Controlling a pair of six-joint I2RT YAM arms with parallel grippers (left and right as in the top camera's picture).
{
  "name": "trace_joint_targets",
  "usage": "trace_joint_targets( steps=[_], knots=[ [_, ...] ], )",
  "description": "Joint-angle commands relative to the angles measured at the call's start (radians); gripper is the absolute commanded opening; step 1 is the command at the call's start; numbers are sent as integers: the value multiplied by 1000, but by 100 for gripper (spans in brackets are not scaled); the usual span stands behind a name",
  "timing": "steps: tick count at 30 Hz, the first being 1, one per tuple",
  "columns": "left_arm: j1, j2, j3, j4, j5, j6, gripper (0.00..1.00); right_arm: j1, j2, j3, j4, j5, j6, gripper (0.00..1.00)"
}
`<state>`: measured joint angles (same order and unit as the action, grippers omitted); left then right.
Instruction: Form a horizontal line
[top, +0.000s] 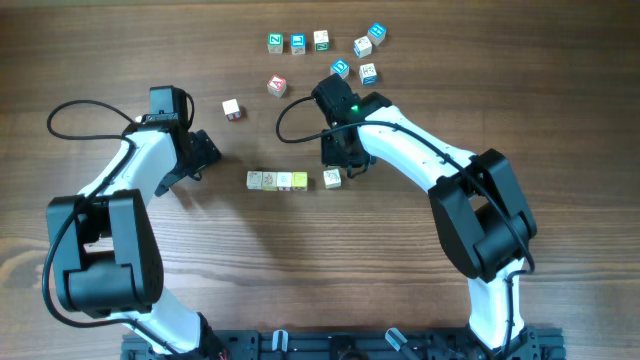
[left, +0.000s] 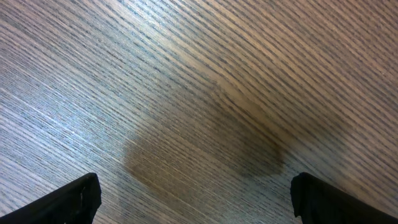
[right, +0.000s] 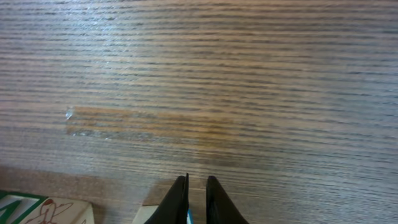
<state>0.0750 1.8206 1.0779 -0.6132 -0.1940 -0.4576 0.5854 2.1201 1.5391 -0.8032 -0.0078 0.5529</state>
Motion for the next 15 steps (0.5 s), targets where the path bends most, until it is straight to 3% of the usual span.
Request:
trace_joint_targets(
  steps=[1, 9, 14, 15],
  knots=[
    [2, 6, -6, 0, -5, 1, 100, -19, -29, -10, -2, 45, 8, 12],
    [2, 6, -6, 0, -5, 1, 100, -31, -29, -10, -16, 45, 23, 13],
    [2, 6, -6, 0, -5, 1, 100, -31, -29, -10, -15, 45, 22, 17],
    [2, 6, -6, 0, -5, 1, 100, -31, -29, -10, -15, 45, 22, 22]
  ],
)
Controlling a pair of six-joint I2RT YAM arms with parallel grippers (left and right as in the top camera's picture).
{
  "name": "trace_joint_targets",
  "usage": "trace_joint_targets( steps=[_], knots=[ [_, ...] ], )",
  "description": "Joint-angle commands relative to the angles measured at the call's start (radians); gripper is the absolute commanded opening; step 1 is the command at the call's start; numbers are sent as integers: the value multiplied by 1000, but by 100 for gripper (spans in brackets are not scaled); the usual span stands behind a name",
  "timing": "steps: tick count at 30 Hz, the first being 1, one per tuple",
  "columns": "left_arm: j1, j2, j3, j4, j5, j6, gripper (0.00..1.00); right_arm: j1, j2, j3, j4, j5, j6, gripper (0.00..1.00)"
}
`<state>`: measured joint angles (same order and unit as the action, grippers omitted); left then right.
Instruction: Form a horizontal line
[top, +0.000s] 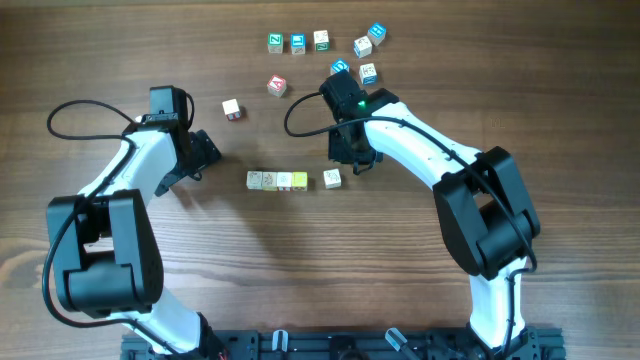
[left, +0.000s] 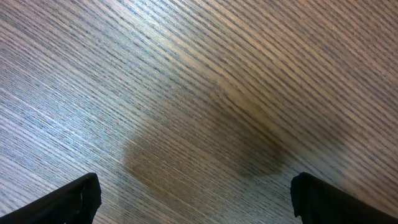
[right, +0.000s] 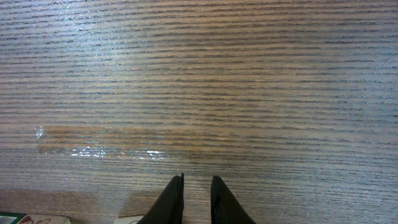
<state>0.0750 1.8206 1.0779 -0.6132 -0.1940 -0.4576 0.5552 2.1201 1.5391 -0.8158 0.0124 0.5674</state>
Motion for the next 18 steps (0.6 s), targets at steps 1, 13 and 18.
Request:
trace_joint_targets(
  steps=[1, 13, 18],
  knots=[
    [2, 6, -6, 0, -5, 1, 100, 0, -29, -10, -1, 25, 8, 26],
    [2, 6, -6, 0, -5, 1, 100, 0, -29, -10, -46, -27, 8, 12],
    [2, 6, -6, 0, -5, 1, 100, 3, -29, -10, -68, -93, 9, 10]
  ],
)
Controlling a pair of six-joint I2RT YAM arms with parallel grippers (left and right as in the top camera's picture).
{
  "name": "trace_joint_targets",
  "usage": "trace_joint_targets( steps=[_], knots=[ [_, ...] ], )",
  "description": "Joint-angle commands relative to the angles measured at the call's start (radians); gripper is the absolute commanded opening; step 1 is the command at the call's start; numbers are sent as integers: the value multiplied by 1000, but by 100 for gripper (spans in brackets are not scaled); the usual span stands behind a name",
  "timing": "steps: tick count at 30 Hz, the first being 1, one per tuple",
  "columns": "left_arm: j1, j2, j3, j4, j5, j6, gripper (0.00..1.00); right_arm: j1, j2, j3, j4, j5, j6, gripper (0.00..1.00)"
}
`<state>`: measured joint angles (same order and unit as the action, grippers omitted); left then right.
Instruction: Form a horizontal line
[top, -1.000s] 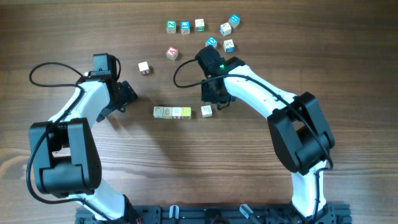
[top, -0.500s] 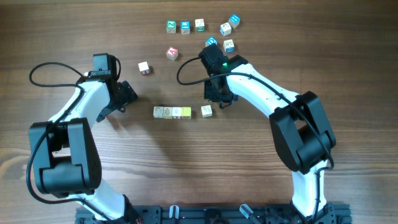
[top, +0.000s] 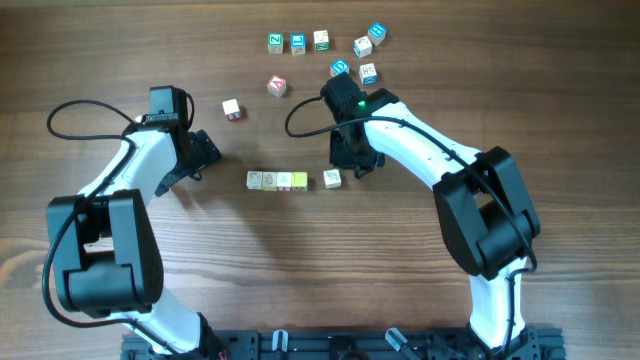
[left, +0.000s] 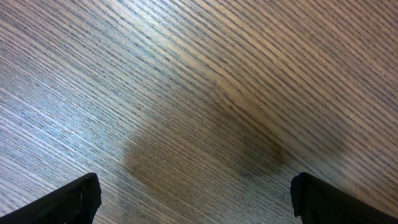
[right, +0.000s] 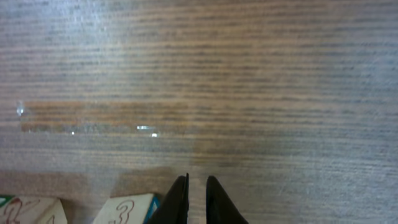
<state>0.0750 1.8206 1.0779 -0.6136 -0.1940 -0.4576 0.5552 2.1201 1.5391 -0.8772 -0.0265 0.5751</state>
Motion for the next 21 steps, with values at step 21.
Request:
trace_joint_targets(
  steps=[21],
  knots=[
    [2, 6, -6, 1, -5, 1, 100, 57, -29, -10, -39, -140, 12, 6]
  ],
)
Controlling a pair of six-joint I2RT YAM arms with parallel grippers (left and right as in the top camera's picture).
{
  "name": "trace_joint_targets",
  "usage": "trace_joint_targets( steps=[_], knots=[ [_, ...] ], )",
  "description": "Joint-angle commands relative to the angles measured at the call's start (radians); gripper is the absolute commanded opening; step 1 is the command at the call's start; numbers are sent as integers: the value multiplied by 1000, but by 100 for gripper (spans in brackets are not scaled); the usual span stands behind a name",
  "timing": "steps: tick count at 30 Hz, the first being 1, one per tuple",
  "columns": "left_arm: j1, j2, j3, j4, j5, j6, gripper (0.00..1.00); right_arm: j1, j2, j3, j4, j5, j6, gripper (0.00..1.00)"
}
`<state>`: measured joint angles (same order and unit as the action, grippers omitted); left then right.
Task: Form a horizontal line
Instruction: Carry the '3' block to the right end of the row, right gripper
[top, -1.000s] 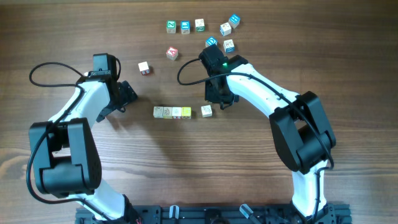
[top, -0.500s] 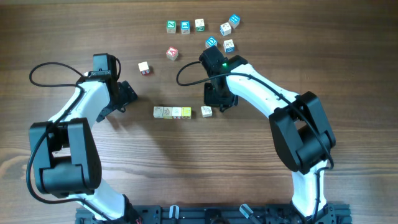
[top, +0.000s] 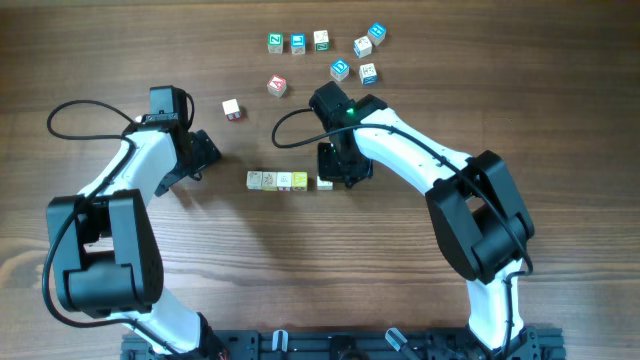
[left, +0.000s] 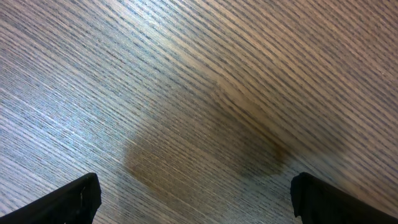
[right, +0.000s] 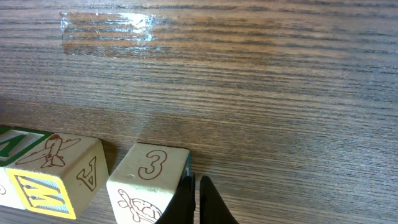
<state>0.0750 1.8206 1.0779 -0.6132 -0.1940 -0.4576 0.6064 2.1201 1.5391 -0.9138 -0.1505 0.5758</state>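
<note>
A row of several small lettered blocks (top: 277, 180) lies side by side at mid-table. Just off its right end sits the "3" block with a turtle picture (top: 324, 183) (right: 149, 180), a narrow gap left of it before the "A" block (right: 59, 168). My right gripper (top: 337, 170) (right: 197, 190) is shut and empty, its fingertips pressed against the "3" block's right side. Off to the left of the row, my left gripper (top: 205, 152) (left: 196, 198) hangs open over bare wood.
Several loose blocks lie scattered at the back (top: 321, 40), two more nearer, a red-marked one (top: 277, 86) and a white one (top: 231, 108). A strip of clear tape (right: 106, 22) is stuck on the wooden table (top: 560, 120).
My shut right gripper has moved left and down against the "3" block's right side. That block now lies closer to the row's right end. The left arm has not moved.
The right gripper stayed shut throughout. It stood above the separate "3" block, then slightly further right and back, with the block apart from the row. Now it touches the block's right side and the gap has narrowed. The left gripper remained open and still.
</note>
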Motion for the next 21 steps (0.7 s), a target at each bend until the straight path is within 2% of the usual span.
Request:
trace_joint_targets(
  steps=[1, 11, 21],
  knots=[
    [2, 6, -6, 0, -5, 1, 100, 6, -29, -10, -2, -15, 10, 6],
    [2, 6, -6, 0, -5, 1, 100, 3, -29, -10, 28, 134, 8, 7],
    [2, 6, -6, 0, -5, 1, 100, 1, -29, -10, 121, 159, 0, 8]
  ],
)
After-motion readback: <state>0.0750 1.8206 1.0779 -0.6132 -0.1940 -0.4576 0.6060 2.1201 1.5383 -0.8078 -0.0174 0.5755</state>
